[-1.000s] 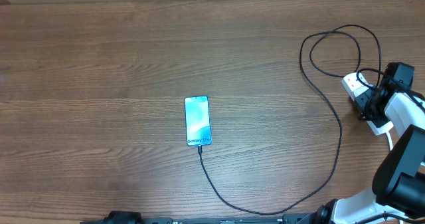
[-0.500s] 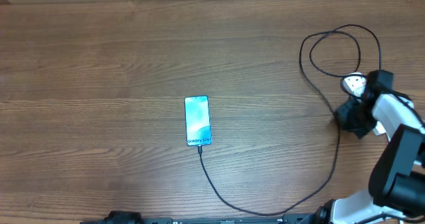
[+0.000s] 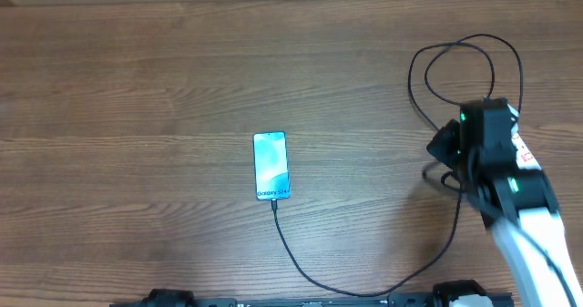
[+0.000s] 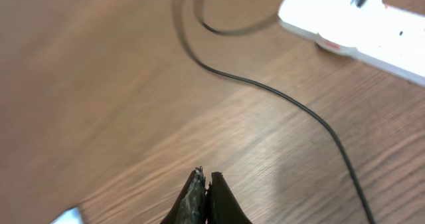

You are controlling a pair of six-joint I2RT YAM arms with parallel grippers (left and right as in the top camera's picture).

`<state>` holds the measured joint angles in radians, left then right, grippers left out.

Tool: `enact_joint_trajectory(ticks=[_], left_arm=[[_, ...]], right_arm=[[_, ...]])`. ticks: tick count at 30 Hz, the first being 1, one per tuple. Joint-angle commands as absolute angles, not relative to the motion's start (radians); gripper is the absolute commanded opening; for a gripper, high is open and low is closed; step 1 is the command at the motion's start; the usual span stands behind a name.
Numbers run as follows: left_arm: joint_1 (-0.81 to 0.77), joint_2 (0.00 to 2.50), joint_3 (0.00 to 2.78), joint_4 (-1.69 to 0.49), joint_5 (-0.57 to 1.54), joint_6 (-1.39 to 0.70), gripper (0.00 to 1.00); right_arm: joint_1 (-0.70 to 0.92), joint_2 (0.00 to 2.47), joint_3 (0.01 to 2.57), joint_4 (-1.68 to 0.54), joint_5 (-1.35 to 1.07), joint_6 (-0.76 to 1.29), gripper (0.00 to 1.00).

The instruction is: Plug charger to phone and switch on socket

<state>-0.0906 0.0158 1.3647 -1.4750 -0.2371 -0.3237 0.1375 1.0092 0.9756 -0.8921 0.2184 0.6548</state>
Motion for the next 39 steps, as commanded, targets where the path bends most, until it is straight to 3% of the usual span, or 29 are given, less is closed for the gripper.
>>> enact_joint_trajectory(ticks=[1,10,19,23,26,34,36,39], left_arm=[[-0.084,0.004,1.287,-1.340,-0.254,-0.338,1.00],[-0.084,0.004,0.871,-0.839,-0.242,-0.337,1.00],[-0.084,0.004,0.299,-0.090,-0.155,-0.339,0.99],[-0.084,0.004,0.101,0.143,-0.156,-0.349,1.00],[-0.084,0.004,0.014,0.226,-0.157,-0.349,1.00],[-0.084,0.005,0.005,0.008,-0.166,-0.352,1.00],[-0.084,0.005,0.005,-0.060,-0.163,-0.352,1.00],[-0.084,0.011,0.005,-0.063,-0.159,-0.344,1.00]], right_arm=[[0.199,0.845,0.981,-0.917,0.269,0.680,0.04],[0.293,0.534,0.981,-1.010,0.268,0.676,0.04],[0.294,0.516,0.982,-1.061,0.123,0.571,0.04],[0.294,0.516,0.983,-1.062,0.110,0.571,0.04],[0.294,0.516,0.983,-1.065,0.110,0.571,0.04],[0.294,0.516,1.031,-1.084,0.073,0.540,0.04],[0.294,0.516,1.060,-1.085,0.073,0.514,0.11],[0.294,0.516,1.134,-1.085,0.076,0.514,0.43]])
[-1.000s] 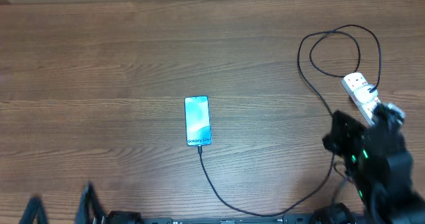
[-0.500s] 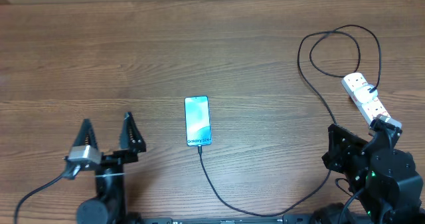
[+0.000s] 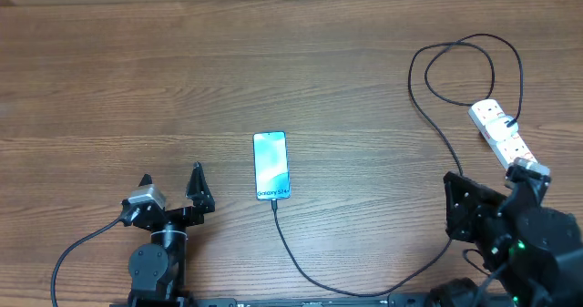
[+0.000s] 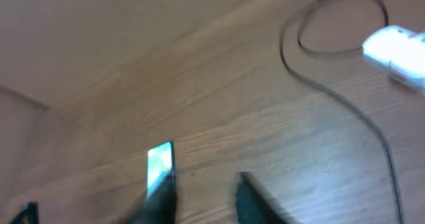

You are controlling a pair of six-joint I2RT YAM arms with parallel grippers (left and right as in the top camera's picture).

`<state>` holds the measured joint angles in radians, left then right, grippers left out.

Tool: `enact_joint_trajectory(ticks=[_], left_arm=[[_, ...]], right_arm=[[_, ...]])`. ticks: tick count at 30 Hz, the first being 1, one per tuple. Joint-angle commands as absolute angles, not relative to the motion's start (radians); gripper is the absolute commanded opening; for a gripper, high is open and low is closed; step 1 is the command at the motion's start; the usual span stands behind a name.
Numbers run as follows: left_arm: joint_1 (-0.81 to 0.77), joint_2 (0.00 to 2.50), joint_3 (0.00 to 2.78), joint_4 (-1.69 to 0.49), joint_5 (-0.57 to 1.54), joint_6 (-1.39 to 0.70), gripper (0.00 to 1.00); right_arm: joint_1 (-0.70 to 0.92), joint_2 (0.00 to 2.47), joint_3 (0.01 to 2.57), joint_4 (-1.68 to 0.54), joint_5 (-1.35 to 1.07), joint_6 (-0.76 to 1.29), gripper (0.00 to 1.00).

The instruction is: Plug charger to phone and switch on socket

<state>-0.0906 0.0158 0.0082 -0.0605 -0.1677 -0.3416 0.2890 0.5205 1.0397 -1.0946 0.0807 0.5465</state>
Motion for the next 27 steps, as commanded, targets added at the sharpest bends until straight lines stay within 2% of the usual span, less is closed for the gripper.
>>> enact_joint_trajectory(ticks=[1,3,12,21,27], left_arm=[[-0.084,0.011,0.006,-0.063,-0.160,-0.344,1.00],[-0.084,0.011,0.005,-0.063,-0.159,-0.344,0.99],[-0.084,0.011,0.005,-0.063,-0.159,-0.344,1.00],[-0.084,0.011,0.006,-0.063,-0.159,-0.344,0.99],[-0.084,0.011,0.005,-0.063,-0.159,-0.344,1.00]], right_arm=[[0.294,0.516,1.155,-1.083,0.076,0.514,0.54],[0.294,0.516,1.188,-1.073,0.076,0.515,1.00],[0.294,0.517,1.210,-1.095,0.076,0.515,1.00],[0.294,0.517,1.210,-1.219,0.077,0.515,1.00],[0.283,0.507,1.158,-1.269,0.193,0.514,1.00]])
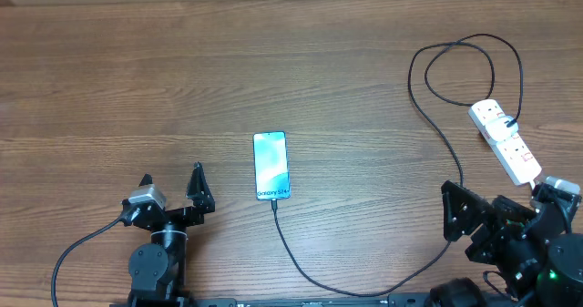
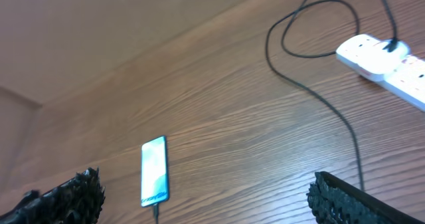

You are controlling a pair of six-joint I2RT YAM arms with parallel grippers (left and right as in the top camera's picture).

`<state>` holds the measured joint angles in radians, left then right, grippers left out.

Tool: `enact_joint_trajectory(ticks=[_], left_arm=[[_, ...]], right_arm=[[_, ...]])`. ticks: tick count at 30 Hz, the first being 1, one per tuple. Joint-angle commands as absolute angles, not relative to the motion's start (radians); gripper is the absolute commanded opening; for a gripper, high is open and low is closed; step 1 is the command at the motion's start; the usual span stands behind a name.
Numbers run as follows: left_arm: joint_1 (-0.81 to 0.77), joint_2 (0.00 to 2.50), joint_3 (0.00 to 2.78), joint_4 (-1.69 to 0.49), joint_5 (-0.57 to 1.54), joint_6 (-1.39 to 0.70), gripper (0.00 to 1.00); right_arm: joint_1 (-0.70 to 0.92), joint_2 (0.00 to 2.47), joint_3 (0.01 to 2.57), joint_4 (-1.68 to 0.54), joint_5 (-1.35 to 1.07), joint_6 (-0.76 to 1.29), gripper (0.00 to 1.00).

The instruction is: Plug charger to phone and switch on socket

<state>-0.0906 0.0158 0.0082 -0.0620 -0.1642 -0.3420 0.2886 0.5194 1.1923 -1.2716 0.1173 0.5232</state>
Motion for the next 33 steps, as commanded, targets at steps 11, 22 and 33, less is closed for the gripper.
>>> enact_joint_trajectory(ticks=[11,22,33], left_arm=[[-0.084,0.011,0.006,-0.063,-0.159,-0.344,1.00],[-0.084,0.011,0.005,-0.063,-0.159,-0.344,1.00],[-0.084,0.011,0.005,-0.063,-0.159,-0.344,1.00]], right_arm=[[0.081,0.270,0.788,-0.881,0.028,0.305,1.00],[0.041,0.099,0.324,-0.203,-0.104,0.306,1.00],[0.001,0.003,0.095,-0.057,-0.106,0.306,1.00]])
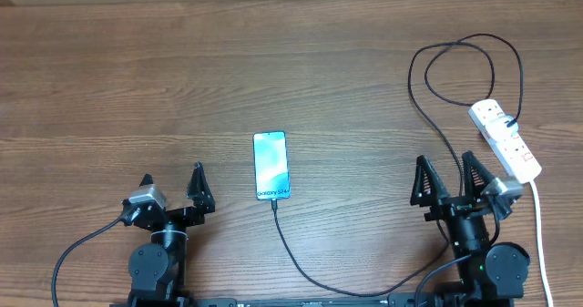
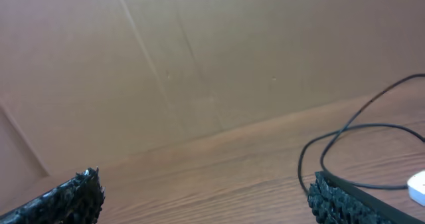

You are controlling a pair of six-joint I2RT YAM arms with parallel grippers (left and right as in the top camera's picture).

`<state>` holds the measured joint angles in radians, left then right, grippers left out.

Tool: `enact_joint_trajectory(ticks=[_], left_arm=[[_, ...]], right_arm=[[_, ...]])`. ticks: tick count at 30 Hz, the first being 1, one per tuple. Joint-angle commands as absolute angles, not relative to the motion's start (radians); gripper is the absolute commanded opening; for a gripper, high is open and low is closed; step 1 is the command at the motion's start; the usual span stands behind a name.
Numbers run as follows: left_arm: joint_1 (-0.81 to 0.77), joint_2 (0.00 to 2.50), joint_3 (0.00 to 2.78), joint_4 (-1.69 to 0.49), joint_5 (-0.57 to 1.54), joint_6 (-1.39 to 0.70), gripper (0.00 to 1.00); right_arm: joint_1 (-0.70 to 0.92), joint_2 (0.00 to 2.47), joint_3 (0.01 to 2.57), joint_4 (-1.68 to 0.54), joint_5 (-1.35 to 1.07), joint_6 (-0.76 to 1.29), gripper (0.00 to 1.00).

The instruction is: Plug charger to phone and switch on socket

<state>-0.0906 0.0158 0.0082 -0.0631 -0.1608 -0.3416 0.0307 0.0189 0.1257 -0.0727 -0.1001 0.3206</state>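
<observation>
The phone [image 1: 271, 165] lies lit at the table's middle, with the black charger cable [image 1: 301, 266] plugged into its near end. That cable runs right and loops up to the white socket strip [image 1: 506, 140] at the right edge. My right gripper [image 1: 448, 181] stands open near the front edge, left of the strip, holding nothing. In the right wrist view its fingertips [image 2: 66, 201] are spread wide over bare wood, with the cable loop [image 2: 345, 144] beyond. My left gripper [image 1: 170, 188] rests open at the front left, empty.
A white lead [image 1: 537, 243] runs from the strip toward the front right corner. A brown cardboard wall [image 2: 199, 64] stands behind the table. The wooden table [image 1: 137, 70] stretches bare on the left and back.
My right arm has drawn back from the front right corner to an upright rest left of the strip. Its wrist view has tilted up from the phone to the back wall.
My right gripper was shut over the socket strip, with the phone plugged in. It then stood back from the strip, partly open, then wide open at the front right. Now it rests open at the front, matching the left arm.
</observation>
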Motion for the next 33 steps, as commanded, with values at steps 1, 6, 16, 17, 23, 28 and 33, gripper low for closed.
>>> enact_joint_trajectory(ticks=[1,6,16,17,23,28,33], left_arm=[[-0.084,0.011,0.005,-0.063,-0.159,-0.344,1.00],[-0.084,0.011,0.005,-0.063,-0.159,-0.344,1.00],[-0.084,0.011,0.006,-0.063,-0.159,-0.344,1.00],[-0.084,0.011,0.005,-0.063,-0.159,-0.344,1.00],[-0.084,0.011,0.005,-0.063,-0.159,-0.344,1.00],[-0.084,0.011,0.005,-0.063,-0.159,-0.344,0.99],[-0.084,0.011,0.005,-0.063,-0.159,-0.344,1.00]], right_arm=[[-0.006,0.003,0.089,-0.056,-0.106,0.306,1.00],[-0.049,0.003,0.037,-0.056,-0.096,0.305,1.00],[-0.093,0.003,0.008,-0.081,-0.043,0.305,1.00],[-0.093,0.003,0.008,-0.081,-0.043,0.305,1.00],[-0.093,0.003,0.008,-0.080,-0.043,0.305,1.00],[-0.093,0.003,0.008,-0.080,-0.043,0.305,1.00],[-0.093,0.003,0.008,-0.080,-0.043,0.305,1.00]])
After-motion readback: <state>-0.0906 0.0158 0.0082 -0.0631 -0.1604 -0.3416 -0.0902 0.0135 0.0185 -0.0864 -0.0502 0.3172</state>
